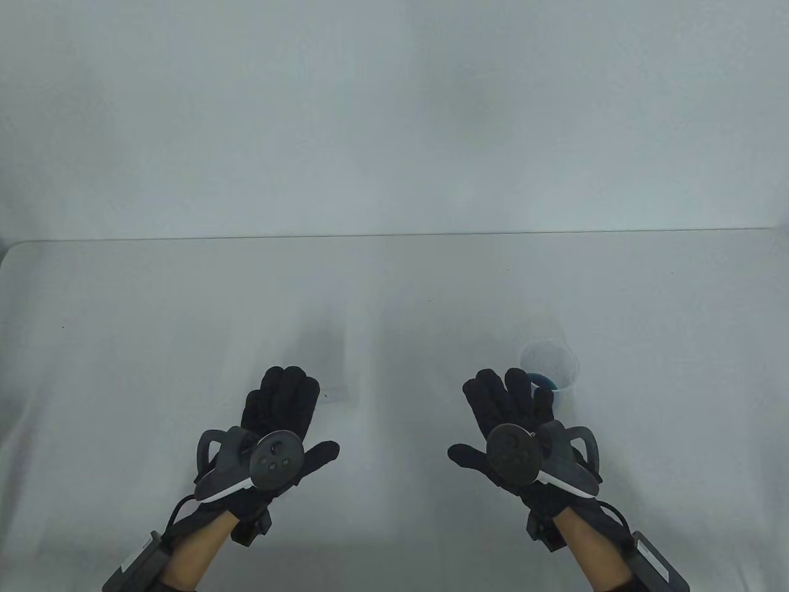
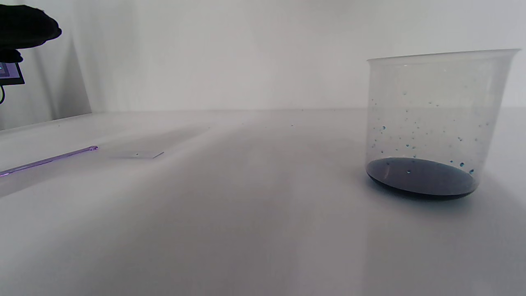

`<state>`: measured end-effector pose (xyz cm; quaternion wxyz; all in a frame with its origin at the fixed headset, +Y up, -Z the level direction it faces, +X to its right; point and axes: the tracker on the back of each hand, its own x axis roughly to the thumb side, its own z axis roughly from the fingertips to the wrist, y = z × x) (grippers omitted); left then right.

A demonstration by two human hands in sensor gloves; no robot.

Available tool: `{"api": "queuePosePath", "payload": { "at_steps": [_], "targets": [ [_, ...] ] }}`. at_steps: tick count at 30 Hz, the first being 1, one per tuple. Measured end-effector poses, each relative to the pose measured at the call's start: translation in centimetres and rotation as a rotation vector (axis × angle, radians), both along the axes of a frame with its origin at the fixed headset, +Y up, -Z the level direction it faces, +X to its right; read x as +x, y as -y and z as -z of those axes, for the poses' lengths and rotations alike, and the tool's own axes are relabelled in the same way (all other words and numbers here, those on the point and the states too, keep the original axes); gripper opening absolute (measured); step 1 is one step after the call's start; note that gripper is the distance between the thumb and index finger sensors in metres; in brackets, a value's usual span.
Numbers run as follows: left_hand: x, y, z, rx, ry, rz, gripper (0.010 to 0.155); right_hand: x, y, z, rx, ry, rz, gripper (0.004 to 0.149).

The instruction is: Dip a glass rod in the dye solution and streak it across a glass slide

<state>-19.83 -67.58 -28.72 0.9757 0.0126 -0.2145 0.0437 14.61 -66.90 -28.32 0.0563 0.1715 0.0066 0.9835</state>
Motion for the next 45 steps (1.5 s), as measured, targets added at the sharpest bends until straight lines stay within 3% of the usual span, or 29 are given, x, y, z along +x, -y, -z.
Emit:
{"api": "queuePosePath", "payload": {
  "at_steps": [25,29,33,39,45],
  "targets": [
    [0.3,-0.2,0.3,-0.012,0.011,0.004,0.092,0.3,-0.1,0.1,-0.007,0.018,-0.008,0.091],
    [0.4,-1.0,2.4,-0.022,0.002,0.009,0.089,0.2,0.0,0.2,-0.011,0.014,-0.01,0.091],
    [0.3,-0.8,5.9,-0.027,-0.045,0.109,0.085,0.3,0.1,0.2,-0.019,0.018,-0.01,0.091],
    [-0.1,1.5,10.9,-0.162,-0.134,0.198,0.081,0.4,0.0,0.2,-0.015,0.025,-0.005,0.091],
    [-0.4,4.5,13.0,-0.265,-0.201,0.274,0.077,0.4,-0.1,0.2,-0.024,0.023,-0.003,0.091]
  ]
}}
